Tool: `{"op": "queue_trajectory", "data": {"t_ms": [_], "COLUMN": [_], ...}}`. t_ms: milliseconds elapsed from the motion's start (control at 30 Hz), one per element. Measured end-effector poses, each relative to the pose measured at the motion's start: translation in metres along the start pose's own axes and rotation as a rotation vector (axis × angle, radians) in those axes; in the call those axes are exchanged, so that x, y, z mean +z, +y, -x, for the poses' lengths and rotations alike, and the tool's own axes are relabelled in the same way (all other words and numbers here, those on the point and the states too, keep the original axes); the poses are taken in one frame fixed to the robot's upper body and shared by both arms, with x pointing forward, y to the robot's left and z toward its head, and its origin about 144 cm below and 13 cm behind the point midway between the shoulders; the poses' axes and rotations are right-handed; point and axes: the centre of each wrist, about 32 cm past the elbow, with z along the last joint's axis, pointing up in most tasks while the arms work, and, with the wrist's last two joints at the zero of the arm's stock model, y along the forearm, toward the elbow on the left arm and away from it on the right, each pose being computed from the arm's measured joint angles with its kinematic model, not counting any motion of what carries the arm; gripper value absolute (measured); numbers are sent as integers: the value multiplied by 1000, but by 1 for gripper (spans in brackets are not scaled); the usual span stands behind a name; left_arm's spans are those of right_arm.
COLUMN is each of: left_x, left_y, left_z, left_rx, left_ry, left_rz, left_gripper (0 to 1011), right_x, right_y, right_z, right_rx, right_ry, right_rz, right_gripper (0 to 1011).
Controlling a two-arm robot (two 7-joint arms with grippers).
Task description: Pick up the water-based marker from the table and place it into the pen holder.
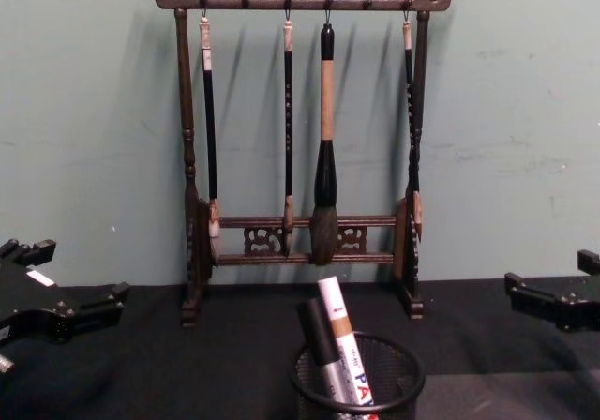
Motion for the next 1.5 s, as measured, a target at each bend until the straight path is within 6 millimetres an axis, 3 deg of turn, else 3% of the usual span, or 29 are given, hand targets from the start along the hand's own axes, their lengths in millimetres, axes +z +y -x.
{"op": "queue_trajectory", "data": {"t_ms": [1500], "left_x": [0], "left_y": [0], "left_z": [0], "left_rx": [0], "left_ry": [0], "left_rz": [0], "left_gripper": [1001], "right_x": [0], "right_y": [0], "right_z": [0], "right_rx": [0], "right_ry": [0], "right_rz": [0], "right_gripper": [1003]}}
